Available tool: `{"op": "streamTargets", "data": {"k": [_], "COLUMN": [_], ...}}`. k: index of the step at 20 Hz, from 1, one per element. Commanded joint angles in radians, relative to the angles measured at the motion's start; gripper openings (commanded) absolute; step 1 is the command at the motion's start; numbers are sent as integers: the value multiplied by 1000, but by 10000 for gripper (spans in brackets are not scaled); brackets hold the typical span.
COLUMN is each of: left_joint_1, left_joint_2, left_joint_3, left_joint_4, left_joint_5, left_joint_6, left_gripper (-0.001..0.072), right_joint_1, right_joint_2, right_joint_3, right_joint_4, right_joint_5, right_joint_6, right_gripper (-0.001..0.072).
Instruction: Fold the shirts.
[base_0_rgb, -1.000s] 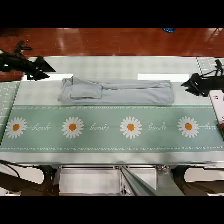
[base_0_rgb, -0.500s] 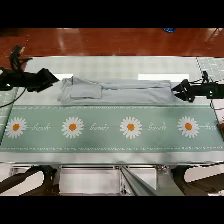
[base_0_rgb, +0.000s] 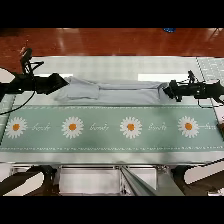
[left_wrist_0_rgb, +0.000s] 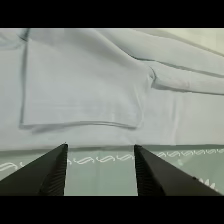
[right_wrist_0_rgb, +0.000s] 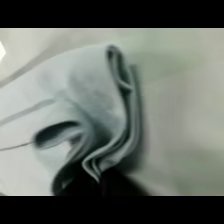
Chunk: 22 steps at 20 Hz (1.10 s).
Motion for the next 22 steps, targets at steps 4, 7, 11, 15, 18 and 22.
{"op": "streamTargets", "data": {"k": [4,7,11,15,18,22], "left_joint_1": [-48,-184,-441,-642,-723,-858], "left_joint_2": [1,-20,-179,-428,-570,-651], "left_joint_3": [-1,17,149,393,524,576], "left_joint_4": [-69,-123,-123,-114,-97,-182], "left_joint_5": [-63,-51,18,-59,-154,-204], "left_joint_6": [95,136,135,117,14,-14], "left_gripper": [18,17,17,16,17,17], "right_joint_1": [8,8,8,8,8,8], "right_joint_2": [290,536,915,1222,1373,1434], "right_joint_3": [-77,-221,-400,-440,-440,-440], "right_joint_4": [-151,-172,-169,-169,-169,-169], "right_joint_5": [122,150,192,270,312,363], "right_joint_6": [7,7,90,237,332,367], "right_gripper": [18,18,19,19,19,19]}}
